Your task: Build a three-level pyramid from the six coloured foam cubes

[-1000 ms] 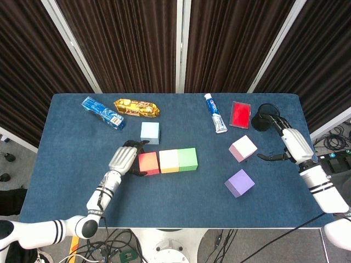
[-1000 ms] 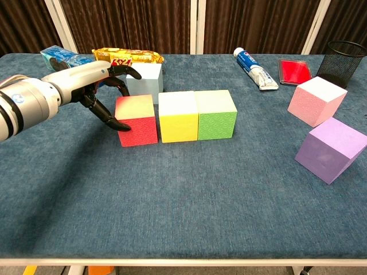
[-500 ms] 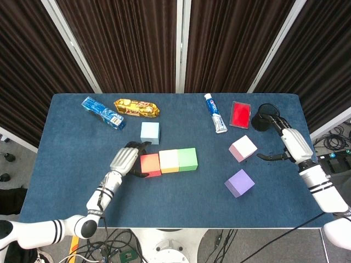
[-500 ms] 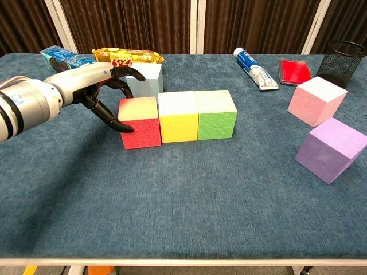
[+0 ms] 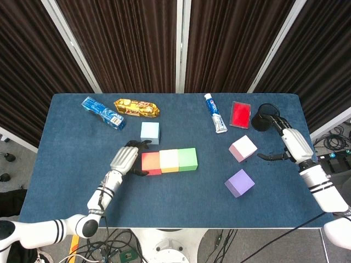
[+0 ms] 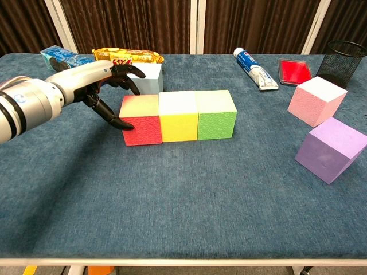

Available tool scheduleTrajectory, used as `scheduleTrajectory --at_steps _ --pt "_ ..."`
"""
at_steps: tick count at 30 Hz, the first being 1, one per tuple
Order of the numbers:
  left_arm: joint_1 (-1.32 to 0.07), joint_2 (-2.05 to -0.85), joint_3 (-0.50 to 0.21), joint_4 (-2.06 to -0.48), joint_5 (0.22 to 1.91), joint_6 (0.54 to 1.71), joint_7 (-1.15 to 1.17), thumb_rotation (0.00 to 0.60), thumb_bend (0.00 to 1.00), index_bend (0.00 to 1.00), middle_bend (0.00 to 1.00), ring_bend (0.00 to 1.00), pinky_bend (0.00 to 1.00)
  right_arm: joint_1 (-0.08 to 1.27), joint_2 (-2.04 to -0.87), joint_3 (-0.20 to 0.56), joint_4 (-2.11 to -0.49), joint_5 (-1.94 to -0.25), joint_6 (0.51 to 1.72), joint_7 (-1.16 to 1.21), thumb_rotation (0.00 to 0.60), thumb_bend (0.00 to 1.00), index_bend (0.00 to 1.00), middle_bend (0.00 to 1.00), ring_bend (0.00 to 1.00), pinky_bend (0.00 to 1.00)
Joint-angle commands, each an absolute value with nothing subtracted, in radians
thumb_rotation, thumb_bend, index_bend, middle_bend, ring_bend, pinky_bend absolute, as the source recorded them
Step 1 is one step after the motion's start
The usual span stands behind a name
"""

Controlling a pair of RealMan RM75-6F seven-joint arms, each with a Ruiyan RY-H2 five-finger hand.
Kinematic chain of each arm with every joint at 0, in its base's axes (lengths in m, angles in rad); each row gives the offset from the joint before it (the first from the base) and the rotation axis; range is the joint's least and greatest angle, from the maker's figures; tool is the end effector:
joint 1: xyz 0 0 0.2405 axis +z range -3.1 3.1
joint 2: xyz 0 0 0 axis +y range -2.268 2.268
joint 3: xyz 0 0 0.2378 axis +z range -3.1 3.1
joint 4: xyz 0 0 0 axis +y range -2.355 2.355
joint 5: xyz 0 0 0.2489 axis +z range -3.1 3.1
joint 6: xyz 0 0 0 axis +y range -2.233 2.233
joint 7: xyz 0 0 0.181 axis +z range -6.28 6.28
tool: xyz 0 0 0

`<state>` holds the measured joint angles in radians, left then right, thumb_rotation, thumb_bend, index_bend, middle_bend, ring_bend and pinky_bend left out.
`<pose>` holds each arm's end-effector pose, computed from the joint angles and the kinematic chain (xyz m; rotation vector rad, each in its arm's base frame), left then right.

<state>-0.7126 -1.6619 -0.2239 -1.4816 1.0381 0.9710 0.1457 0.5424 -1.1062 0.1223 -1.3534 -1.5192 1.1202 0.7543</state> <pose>-0.1068 0.3588 -0.0954 -1.7038 -1.3368 -1.1049 -0.2527 -0.3862 0.1178 1.5537 -1.2590 1.3212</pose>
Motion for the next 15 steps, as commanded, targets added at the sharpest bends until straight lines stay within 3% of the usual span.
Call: scheduleTrajectory --at_steps 1,8,15 --pt "-0.712 -1.662 -0.222 -1.482 1.047 0.974 0.141 0.6 0.09 0.14 0.34 0.13 0.11 0.543 -1.107 0.123 -1.353 -1.519 1.12 0.754 0.6 0.03 0.0 0.14 0.0 0.0" --pt "-0.709 -1.669 -0.222 -1.473 1.068 0.988 0.134 0.6 0.09 0.14 0.47 0.13 0.11 0.544 -1.11 0.121 -1.35 -1.517 1.116 0.753 0.6 0.03 0.0 0.14 0.0 0.0" --pt "-0.707 -1.682 -0.221 -1.459 1.07 0.998 0.14 0.6 0.1 0.14 0.5 0.13 0.11 0.544 -1.112 0.121 -1.348 -1.516 1.116 0.753 0.6 0.03 0.0 0.14 0.0 0.0"
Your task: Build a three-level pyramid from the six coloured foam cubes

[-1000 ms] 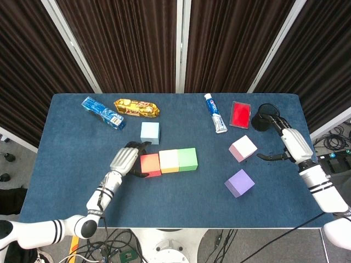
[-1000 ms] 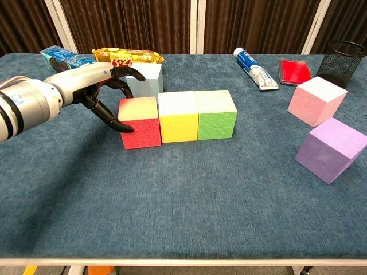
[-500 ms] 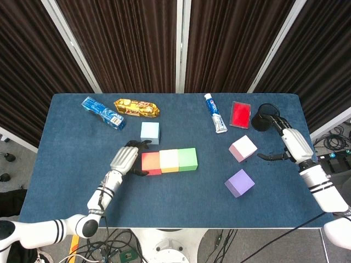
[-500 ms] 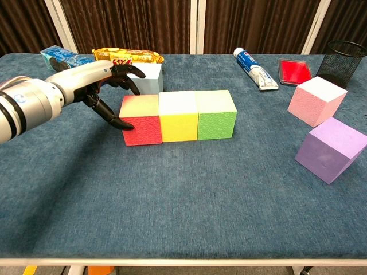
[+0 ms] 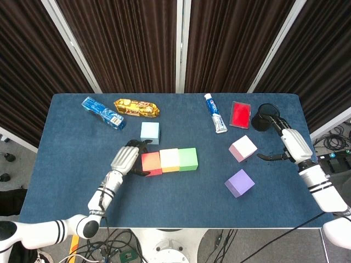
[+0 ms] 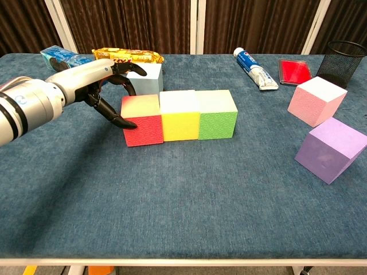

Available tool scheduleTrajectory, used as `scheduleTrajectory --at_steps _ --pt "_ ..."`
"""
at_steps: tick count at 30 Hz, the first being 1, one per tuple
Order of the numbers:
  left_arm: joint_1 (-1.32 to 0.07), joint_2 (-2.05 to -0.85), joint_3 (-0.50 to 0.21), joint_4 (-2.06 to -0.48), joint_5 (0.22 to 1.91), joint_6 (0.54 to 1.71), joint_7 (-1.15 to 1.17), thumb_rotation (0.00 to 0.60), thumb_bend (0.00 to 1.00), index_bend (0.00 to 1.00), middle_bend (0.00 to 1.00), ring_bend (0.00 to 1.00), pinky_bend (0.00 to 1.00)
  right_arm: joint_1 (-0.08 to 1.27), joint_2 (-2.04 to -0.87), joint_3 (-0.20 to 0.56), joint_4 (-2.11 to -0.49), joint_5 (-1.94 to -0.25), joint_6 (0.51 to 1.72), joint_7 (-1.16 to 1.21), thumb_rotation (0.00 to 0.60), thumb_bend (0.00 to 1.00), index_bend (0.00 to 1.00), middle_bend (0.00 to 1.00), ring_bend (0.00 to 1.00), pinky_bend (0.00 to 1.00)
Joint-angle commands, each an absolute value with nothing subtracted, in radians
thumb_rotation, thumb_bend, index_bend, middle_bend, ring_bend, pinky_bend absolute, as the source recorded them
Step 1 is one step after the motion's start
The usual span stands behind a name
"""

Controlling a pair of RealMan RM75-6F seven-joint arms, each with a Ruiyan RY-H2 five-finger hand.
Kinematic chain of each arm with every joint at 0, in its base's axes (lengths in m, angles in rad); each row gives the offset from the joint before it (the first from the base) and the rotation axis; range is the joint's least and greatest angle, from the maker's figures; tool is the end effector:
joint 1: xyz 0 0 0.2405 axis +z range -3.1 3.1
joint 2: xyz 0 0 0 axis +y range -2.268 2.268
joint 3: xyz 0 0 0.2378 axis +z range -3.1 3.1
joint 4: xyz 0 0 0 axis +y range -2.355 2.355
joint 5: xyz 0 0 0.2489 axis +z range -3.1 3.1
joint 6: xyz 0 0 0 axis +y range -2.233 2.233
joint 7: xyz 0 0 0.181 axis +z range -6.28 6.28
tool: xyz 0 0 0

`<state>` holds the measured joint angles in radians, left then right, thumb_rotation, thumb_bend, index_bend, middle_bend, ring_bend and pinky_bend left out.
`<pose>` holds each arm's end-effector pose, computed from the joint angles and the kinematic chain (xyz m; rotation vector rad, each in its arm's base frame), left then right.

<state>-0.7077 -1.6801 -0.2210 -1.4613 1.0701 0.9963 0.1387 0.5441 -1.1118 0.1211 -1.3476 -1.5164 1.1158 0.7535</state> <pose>-0.1056 0.3588 -0.0955 -1.6980 -1.3060 -1.1292 -0.2538 -0.3869 0.1162 1.5525 -1.2625 1.3162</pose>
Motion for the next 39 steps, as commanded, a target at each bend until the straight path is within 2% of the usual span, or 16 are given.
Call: scheduleTrajectory --at_steps 1,26,28,39 --pt "-0.707 -1.683 -0.22 -1.456 1.072 1.001 0.142 0.6 0.1 0.14 0.5 0.13 0.11 0.544 -1.111 0.121 -1.348 -1.517 1.116 0.753 0.6 0.03 0.0 0.14 0.0 0.0" --pt "-0.703 -1.695 -0.225 -1.433 1.088 0.993 0.116 0.6 0.1 0.15 0.49 0.13 0.1 0.545 -1.116 0.118 -1.337 -1.514 1.109 0.762 0.6 0.03 0.0 0.14 0.0 0.0" --pt "-0.702 -1.698 -0.225 -1.427 1.088 0.991 0.112 0.6 0.1 0.15 0.47 0.13 0.1 0.546 -1.118 0.117 -1.334 -1.516 1.109 0.764 0.6 0.03 0.0 0.14 0.0 0.0" --pt "-0.698 -1.7 -0.223 -1.424 1.086 0.988 0.105 0.6 0.09 0.13 0.25 0.13 0.11 0.546 -1.122 0.118 -1.329 -1.515 1.111 0.763 0.6 0.03 0.0 0.14 0.0 0.0"
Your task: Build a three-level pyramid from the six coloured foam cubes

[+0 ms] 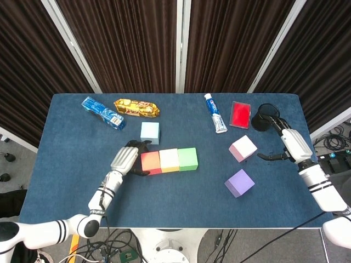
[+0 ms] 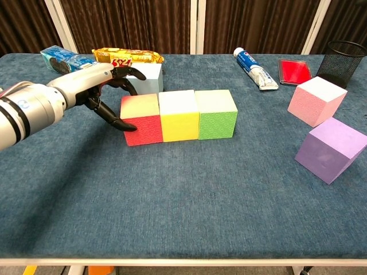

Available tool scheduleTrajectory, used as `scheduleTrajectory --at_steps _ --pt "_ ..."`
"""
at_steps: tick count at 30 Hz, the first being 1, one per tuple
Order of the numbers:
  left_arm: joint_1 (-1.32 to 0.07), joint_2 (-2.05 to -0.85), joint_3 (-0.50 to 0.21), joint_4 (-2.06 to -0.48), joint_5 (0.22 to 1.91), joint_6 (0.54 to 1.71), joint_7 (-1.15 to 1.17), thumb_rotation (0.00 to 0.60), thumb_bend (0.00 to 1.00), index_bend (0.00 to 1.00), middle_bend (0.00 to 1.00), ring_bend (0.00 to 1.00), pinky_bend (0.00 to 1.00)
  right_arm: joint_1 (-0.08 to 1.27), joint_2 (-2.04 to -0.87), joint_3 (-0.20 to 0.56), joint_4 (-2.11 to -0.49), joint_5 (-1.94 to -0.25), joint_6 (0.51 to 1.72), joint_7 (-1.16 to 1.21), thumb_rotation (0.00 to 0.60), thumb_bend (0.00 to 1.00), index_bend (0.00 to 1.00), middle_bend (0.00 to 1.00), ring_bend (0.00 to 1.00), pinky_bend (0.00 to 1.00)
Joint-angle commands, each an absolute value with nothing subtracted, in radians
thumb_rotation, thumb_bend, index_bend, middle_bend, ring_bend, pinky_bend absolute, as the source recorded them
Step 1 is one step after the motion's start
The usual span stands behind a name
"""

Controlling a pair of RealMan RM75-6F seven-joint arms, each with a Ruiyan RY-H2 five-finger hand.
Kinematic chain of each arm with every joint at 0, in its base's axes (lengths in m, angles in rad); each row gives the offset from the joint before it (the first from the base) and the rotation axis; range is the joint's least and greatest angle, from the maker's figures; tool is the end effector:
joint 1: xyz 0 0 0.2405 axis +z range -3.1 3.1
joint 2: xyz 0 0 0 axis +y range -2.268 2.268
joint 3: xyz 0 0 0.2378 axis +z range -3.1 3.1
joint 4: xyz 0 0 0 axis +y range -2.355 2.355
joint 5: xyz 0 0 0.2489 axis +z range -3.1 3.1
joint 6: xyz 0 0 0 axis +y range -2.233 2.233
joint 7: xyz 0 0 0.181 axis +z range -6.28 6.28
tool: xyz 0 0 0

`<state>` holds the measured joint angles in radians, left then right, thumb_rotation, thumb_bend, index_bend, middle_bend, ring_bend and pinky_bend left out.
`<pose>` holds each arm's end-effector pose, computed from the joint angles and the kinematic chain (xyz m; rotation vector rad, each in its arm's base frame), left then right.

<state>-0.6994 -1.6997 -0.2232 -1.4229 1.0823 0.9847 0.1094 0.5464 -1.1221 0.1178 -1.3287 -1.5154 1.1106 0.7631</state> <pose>-0.1121 0.3608 -0.1002 -1.6848 -1.3249 -1.1282 -0.2574 -0.3884 0.1147 1.5489 -1.2691 1.3098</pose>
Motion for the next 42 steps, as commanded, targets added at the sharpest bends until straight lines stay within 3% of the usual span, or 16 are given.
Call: scheduleTrajectory --at_steps 1,10,42 --pt "-0.696 -1.7 -0.223 -1.425 1.091 0.99 0.1 0.6 0.09 0.12 0.23 0.12 0.11 0.546 -1.122 0.118 -1.329 -1.516 1.111 0.762 0.6 0.03 0.0 0.14 0.0 0.0" --pt "-0.692 -1.68 -0.209 -1.442 1.126 0.969 0.06 0.6 0.07 0.1 0.13 0.06 0.11 0.547 -1.119 0.119 -1.338 -1.515 1.111 0.754 0.6 0.03 0.0 0.14 0.0 0.0" --pt "-0.703 -1.773 -0.24 -1.378 1.133 1.022 0.094 0.6 0.05 0.07 0.06 0.02 0.11 0.542 -1.124 0.112 -1.307 -1.52 1.115 0.788 0.6 0.03 0.0 0.14 0.0 0.0"
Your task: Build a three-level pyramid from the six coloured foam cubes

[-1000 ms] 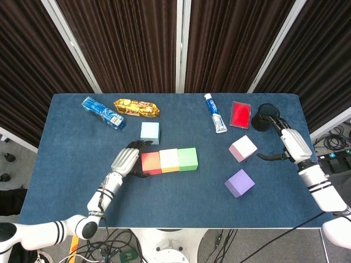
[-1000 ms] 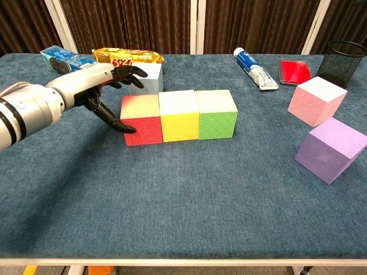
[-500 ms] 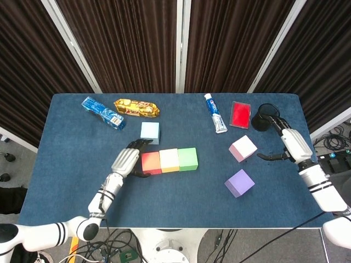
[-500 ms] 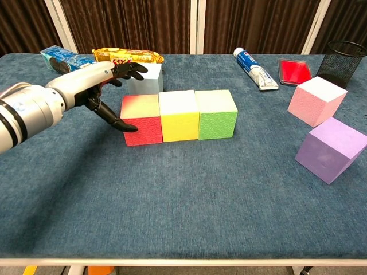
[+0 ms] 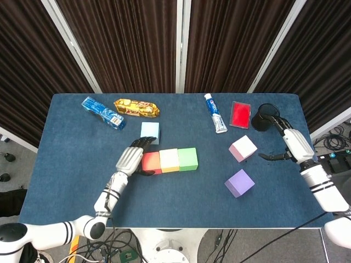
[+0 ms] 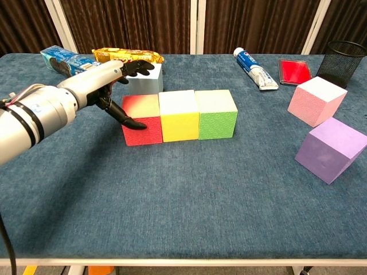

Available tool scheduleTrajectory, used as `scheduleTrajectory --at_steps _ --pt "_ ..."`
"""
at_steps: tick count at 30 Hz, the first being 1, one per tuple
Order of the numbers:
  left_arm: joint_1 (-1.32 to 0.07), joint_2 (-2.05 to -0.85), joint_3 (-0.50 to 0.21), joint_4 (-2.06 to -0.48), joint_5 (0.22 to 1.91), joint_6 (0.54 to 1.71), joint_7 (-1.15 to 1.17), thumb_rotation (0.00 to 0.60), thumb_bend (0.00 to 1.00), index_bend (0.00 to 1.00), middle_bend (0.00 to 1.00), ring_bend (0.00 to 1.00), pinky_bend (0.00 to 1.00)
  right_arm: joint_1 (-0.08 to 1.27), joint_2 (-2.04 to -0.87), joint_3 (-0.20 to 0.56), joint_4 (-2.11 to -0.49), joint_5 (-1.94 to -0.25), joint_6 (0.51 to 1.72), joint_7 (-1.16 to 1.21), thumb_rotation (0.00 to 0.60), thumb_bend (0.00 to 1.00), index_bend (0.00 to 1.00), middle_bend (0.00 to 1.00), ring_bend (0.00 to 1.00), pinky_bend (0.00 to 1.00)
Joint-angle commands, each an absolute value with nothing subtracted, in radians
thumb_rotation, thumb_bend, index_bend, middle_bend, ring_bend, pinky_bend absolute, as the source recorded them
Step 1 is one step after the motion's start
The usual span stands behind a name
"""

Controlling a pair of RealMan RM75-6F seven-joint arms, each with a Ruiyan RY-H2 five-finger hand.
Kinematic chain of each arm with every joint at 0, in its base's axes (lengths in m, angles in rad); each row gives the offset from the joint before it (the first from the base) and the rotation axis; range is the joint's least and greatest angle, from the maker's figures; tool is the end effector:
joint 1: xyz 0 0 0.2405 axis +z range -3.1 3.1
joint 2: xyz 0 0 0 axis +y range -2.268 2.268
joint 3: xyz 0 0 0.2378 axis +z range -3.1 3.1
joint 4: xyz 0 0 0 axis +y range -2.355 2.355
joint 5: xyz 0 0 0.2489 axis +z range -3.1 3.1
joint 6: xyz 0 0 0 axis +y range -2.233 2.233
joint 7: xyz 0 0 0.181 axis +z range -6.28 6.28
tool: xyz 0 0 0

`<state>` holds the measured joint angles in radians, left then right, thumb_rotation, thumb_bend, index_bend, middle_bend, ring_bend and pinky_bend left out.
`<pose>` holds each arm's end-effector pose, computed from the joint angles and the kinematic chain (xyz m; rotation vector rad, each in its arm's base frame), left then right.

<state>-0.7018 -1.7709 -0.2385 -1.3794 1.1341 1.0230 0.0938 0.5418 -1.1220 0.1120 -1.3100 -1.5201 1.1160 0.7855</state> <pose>-0.0947 0.3586 -0.1091 -1.6713 -1.3042 -1.2044 -0.2634 -0.3880 0.1180 1.5407 -1.2735 1.3089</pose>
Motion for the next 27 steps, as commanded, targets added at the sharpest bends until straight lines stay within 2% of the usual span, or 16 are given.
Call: scheduleTrajectory --at_steps 1,18,22,27 --pt "-0.703 -1.774 -0.241 -1.377 1.132 1.021 0.094 0.6 0.05 0.07 0.06 0.02 0.11 0.542 -1.125 0.111 -1.305 -1.52 1.115 0.79 0.6 0.03 0.0 0.14 0.0 0.0" --pt "-0.691 -1.753 -0.233 -1.419 1.16 1.029 0.069 0.6 0.06 0.07 0.06 0.02 0.11 0.545 -1.127 0.109 -1.302 -1.522 1.112 0.786 0.6 0.03 0.0 0.14 0.0 0.0" --pt "-0.668 -1.715 -0.225 -1.489 1.162 1.048 0.072 0.6 0.05 0.07 0.06 0.02 0.11 0.547 -1.118 0.112 -1.314 -1.525 1.114 0.777 0.6 0.03 0.0 0.14 0.0 0.0" --pt "-0.617 -1.613 -0.214 -1.646 1.151 1.102 0.109 0.6 0.05 0.07 0.06 0.01 0.11 0.557 -1.1 0.119 -1.338 -1.522 1.104 0.758 0.6 0.03 0.0 0.14 0.0 0.0"
